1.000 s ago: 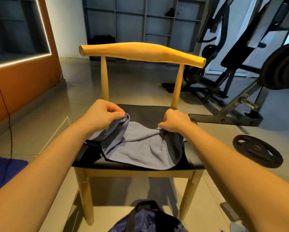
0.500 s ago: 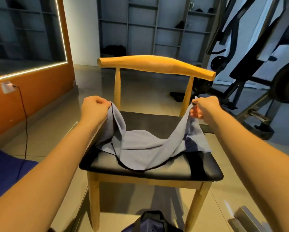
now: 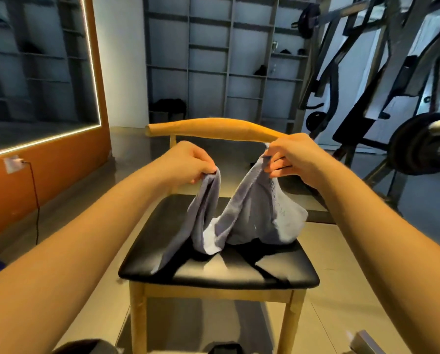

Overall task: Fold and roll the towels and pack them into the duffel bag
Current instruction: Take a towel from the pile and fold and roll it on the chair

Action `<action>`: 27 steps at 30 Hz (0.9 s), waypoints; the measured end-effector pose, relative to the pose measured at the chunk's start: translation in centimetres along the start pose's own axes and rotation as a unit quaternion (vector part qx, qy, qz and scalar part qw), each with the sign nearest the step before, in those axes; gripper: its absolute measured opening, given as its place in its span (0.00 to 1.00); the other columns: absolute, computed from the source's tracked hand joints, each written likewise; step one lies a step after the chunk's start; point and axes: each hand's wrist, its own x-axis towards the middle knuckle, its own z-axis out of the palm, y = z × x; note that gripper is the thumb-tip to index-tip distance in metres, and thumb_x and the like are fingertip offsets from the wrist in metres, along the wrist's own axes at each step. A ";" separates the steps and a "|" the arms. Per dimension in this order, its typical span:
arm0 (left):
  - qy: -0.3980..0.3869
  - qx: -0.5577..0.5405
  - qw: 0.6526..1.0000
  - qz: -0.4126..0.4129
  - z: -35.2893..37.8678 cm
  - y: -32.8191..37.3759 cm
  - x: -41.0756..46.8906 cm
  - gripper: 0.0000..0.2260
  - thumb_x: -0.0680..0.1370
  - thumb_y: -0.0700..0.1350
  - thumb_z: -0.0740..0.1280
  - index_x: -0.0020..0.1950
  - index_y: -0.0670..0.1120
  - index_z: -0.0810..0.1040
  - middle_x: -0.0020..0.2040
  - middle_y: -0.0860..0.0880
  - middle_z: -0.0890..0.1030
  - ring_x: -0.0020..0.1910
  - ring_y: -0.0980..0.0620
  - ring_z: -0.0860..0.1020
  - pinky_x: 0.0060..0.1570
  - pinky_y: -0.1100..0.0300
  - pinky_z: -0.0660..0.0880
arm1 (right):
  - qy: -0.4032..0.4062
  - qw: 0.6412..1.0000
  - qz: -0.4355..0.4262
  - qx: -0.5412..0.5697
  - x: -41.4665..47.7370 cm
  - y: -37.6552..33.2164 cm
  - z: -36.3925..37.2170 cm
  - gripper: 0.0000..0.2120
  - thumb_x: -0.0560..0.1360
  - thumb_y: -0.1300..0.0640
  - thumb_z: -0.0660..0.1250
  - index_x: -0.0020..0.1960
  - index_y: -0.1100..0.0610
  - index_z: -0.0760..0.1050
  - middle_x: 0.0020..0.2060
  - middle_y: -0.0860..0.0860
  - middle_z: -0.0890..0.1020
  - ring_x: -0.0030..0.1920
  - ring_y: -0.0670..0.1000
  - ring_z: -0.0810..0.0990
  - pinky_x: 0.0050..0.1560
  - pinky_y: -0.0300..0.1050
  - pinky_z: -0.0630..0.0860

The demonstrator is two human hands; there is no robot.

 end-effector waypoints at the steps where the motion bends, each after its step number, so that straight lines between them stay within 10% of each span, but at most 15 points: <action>1: -0.016 0.017 0.999 0.029 0.0 0.9 0.0 0.07 0.80 0.43 0.69 0.44 0.48 0.86 0.43 0.46 0.84 0.44 0.51 0.80 0.45 0.57 0.78 | -0.023 0.999 -0.023 -0.005 0.0 -0.1 -0.1 0.04 0.80 0.61 0.67 0.51 0.62 0.79 0.43 0.60 0.84 0.37 0.54 0.86 0.42 0.50 0.85; 10: -0.069 0.091 0.971 0.208 1.3 4.9 0.4 0.06 0.82 0.44 0.67 0.54 0.52 0.84 0.48 0.57 0.83 0.48 0.57 0.81 0.53 0.60 0.80 | -0.079 0.989 -0.126 0.013 -2.4 1.5 -1.3 0.07 0.82 0.61 0.64 0.50 0.60 0.80 0.40 0.58 0.84 0.40 0.53 0.84 0.43 0.47 0.82; 19: -0.120 0.015 0.981 0.154 5.0 3.8 0.6 0.05 0.79 0.41 0.71 0.48 0.49 0.86 0.42 0.53 0.86 0.43 0.59 0.82 0.42 0.67 0.78 | -0.044 0.992 -0.112 0.033 -3.9 6.1 -0.5 0.17 0.81 0.51 0.67 0.47 0.66 0.79 0.37 0.60 0.79 0.35 0.54 0.78 0.32 0.38 0.78; 27: -0.089 -0.050 0.975 0.197 8.9 2.1 0.6 0.04 0.78 0.41 0.72 0.52 0.46 0.81 0.43 0.49 0.86 0.45 0.53 0.84 0.52 0.58 0.81 | -0.016 0.990 -0.140 0.020 -5.0 10.0 -0.4 0.15 0.83 0.57 0.64 0.47 0.68 0.81 0.31 0.53 0.80 0.30 0.44 0.79 0.30 0.35 0.75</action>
